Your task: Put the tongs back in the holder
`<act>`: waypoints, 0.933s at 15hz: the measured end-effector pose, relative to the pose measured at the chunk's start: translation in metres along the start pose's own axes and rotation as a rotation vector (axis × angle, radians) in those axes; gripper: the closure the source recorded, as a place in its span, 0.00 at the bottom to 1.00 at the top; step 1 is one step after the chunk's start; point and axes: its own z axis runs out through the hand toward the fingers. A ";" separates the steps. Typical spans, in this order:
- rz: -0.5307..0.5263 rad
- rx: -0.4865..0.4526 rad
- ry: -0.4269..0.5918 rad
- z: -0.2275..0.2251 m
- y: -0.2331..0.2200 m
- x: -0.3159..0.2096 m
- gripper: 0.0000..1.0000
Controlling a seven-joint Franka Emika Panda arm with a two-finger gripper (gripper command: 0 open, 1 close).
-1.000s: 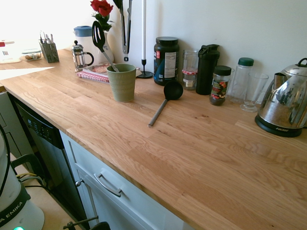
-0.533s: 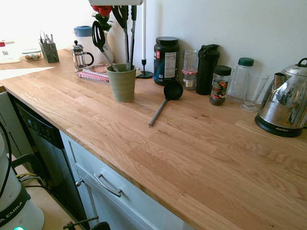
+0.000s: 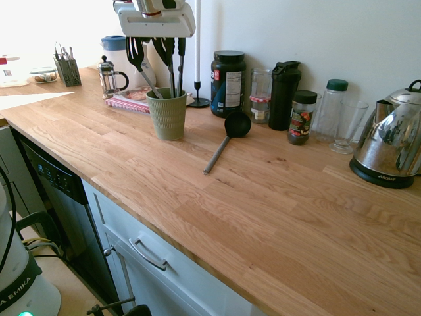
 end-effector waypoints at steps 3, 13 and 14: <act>-0.003 -0.009 -0.002 0.002 -0.001 -0.003 0.00; 0.004 0.008 0.007 -0.049 -0.005 -0.014 0.00; 0.015 -0.003 0.010 -0.068 -0.001 -0.017 0.00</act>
